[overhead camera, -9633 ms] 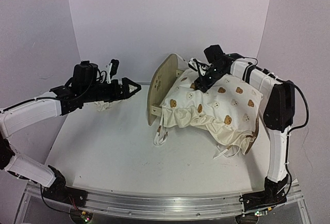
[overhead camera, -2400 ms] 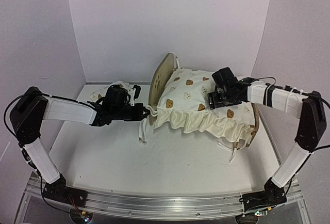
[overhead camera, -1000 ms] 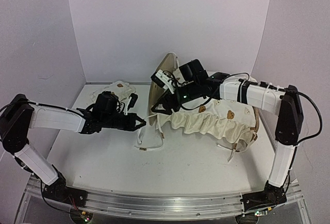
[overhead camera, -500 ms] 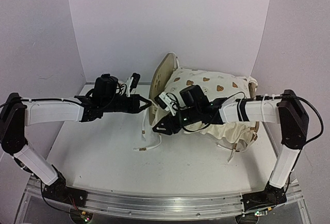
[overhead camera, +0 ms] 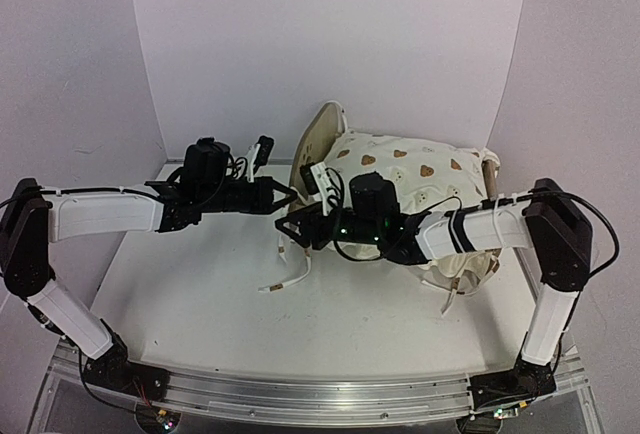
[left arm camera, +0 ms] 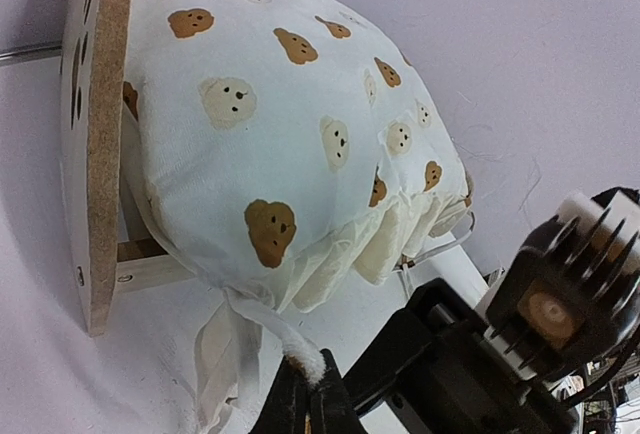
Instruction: Set up the pet bed
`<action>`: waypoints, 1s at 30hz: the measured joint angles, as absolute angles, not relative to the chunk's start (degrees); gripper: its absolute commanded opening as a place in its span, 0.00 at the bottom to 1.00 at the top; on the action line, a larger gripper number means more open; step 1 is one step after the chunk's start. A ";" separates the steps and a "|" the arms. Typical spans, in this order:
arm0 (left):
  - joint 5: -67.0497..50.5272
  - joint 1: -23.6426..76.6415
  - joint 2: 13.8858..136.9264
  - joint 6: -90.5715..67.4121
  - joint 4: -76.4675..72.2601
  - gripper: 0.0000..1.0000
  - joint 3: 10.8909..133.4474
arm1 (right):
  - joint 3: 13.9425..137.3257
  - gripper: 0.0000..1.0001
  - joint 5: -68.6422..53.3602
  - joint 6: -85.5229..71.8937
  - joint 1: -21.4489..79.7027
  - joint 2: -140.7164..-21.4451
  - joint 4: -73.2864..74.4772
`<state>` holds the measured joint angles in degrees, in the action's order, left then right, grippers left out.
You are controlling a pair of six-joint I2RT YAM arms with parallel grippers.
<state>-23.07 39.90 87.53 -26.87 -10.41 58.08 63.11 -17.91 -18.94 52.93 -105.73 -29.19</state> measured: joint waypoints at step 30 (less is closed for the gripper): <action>-9.45 39.90 77.93 -26.02 -6.44 0.56 51.62 | 77.34 0.00 23.83 -9.63 48.62 -112.03 -33.74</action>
